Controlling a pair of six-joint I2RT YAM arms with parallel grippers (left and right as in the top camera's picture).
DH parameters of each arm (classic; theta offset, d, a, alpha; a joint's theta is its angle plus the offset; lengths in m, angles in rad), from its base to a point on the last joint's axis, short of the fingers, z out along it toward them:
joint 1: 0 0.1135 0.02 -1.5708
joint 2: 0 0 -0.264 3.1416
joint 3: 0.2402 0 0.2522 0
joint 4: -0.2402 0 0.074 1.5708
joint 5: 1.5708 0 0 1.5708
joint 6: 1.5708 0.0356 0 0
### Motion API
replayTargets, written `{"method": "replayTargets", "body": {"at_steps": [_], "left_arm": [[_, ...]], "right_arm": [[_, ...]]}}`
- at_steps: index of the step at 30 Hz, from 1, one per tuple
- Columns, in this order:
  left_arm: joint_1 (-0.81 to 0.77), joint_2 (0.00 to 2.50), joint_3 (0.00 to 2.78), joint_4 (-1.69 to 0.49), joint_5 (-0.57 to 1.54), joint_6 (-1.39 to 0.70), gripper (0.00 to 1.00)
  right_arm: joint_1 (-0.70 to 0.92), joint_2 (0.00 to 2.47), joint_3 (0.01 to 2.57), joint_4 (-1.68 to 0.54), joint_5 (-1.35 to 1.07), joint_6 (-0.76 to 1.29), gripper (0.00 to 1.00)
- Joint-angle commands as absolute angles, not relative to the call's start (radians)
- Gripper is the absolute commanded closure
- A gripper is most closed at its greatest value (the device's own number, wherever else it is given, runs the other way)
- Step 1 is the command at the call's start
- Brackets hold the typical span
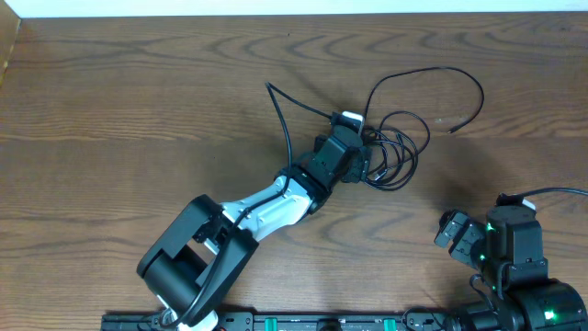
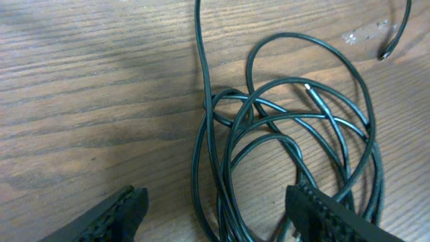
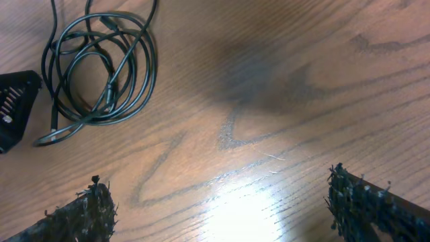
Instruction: Untangle cables
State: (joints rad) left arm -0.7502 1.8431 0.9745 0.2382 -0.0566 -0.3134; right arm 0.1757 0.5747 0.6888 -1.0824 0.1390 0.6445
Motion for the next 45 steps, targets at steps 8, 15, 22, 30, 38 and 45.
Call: {"method": "replayTargets", "body": {"at_steps": [8,15,22,30,38,45], "left_arm": [[-0.752,1.878,0.971,0.297,-0.084,-0.287,0.34],[-0.751,1.885,0.971,0.316,-0.181,-0.288,0.36],[-0.751,1.928,0.971,0.378,-0.181,-0.288,0.36],[-0.751,1.981,0.971,0.430,-0.200,-0.288,0.47],[-0.751,1.993,0.971,0.428,-0.199,-0.288,0.49],[-0.751,2.024,0.971,0.429,-0.196,-0.288,0.68]], "right_arm": [[0.169,0.569,0.694,-1.090,0.143,0.658,0.01],[0.169,0.569,0.694,-1.090,0.127,0.659,0.01],[0.169,0.569,0.694,-1.090,0.121,0.659,0.01],[0.169,0.569,0.694,-1.091,0.113,0.658,0.01],[0.169,0.569,0.694,-1.090,0.113,0.659,0.01],[0.169,0.569,0.694,-1.091,0.113,0.659,0.01]]}}
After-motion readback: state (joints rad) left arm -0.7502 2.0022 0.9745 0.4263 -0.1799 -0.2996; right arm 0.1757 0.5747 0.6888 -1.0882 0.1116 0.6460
